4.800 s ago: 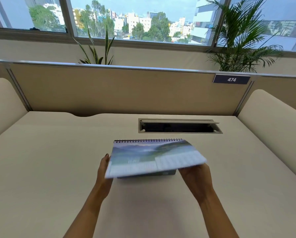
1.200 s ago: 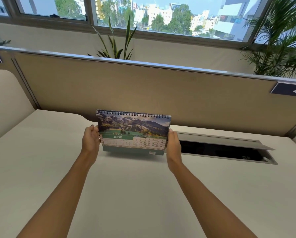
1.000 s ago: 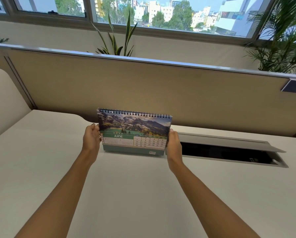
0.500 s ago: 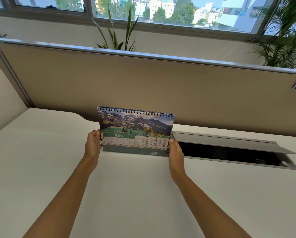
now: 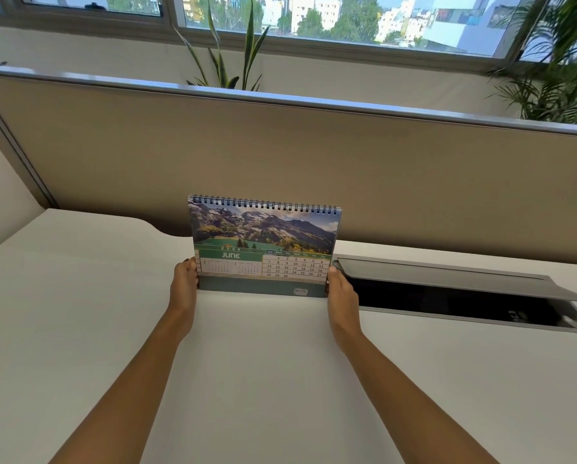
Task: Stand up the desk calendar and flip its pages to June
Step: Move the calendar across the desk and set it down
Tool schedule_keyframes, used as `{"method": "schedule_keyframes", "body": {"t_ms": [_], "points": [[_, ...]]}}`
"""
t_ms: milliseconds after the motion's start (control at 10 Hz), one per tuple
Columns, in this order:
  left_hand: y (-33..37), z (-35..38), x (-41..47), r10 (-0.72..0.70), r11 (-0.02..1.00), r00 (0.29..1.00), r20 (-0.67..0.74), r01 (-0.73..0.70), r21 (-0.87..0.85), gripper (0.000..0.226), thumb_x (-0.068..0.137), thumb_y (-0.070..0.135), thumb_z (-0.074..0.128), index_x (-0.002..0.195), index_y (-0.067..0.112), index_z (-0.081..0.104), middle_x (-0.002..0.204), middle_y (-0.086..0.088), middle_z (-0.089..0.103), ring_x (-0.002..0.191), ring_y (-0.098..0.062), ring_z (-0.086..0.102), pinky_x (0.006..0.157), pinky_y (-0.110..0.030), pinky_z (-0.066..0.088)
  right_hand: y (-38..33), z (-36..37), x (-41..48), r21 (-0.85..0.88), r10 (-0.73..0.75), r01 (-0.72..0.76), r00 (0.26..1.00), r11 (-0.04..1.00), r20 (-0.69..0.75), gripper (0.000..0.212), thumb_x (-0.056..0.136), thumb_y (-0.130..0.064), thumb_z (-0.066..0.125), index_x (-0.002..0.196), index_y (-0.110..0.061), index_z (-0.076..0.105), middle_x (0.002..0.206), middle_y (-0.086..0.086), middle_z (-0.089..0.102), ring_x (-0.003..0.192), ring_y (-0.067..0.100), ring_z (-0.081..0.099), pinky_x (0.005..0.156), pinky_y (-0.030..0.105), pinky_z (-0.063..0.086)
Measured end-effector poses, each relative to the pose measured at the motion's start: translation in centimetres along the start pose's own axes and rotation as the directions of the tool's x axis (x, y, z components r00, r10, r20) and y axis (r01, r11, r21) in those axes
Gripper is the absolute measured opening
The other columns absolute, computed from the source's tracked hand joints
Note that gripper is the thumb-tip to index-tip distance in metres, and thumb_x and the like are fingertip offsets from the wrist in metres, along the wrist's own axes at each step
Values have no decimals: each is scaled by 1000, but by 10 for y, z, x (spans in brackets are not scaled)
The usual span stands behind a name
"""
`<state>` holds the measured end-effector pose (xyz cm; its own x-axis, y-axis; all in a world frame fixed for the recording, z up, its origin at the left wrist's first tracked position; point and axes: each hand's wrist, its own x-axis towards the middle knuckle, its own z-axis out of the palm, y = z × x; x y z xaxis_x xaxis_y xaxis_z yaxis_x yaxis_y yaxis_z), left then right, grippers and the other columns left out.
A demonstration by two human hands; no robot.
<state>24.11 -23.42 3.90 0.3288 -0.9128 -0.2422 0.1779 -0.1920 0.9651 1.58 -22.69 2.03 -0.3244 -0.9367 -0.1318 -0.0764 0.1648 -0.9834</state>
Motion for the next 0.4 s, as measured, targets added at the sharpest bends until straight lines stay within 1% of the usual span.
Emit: {"method": "schedule_keyframes", "body": {"t_ms": [100, 200, 300, 400], "points": [[-2, 0, 2, -5, 1000, 1000, 2, 5, 13, 28, 102, 25, 14, 117, 21, 38, 119, 1, 43, 111, -14, 38, 94, -25, 30, 0, 0, 3, -6, -4, 4, 1000, 1000, 1, 41, 100, -37, 28, 120, -18, 58, 111, 3, 60, 106, 20, 55, 93, 29, 48], [-9, 1, 3, -13, 1000, 1000, 0, 13, 26, 44, 102, 27, 14, 136, 15, 38, 120, 1, 43, 111, -14, 39, 94, -26, 31, 2, -2, -1, -15, -32, 32, 999, 999, 8, 33, 101, -34, 30, 115, -21, 57, 110, 3, 60, 107, 20, 55, 91, 27, 48], [-12, 1, -1, 19, 1000, 999, -39, -18, 23, 44, 102, 29, 16, 135, 14, 41, 123, -1, 49, 111, -16, 45, 96, -29, 35, 6, -5, -5, -43, -74, 74, 997, 996, 8, 29, 100, -30, 35, 121, -20, 53, 117, 3, 58, 109, 15, 51, 89, 23, 44], [-20, -4, -4, 76, 997, 989, -127, -77, -4, 38, 102, 26, 21, 131, 14, 42, 141, -7, 47, 129, -22, 43, 101, -28, 35, 14, -8, -14, -110, -139, 138, 990, 984, 0, 32, 97, -22, 47, 128, -15, 48, 124, 3, 57, 111, 15, 52, 91, 24, 42]]}}
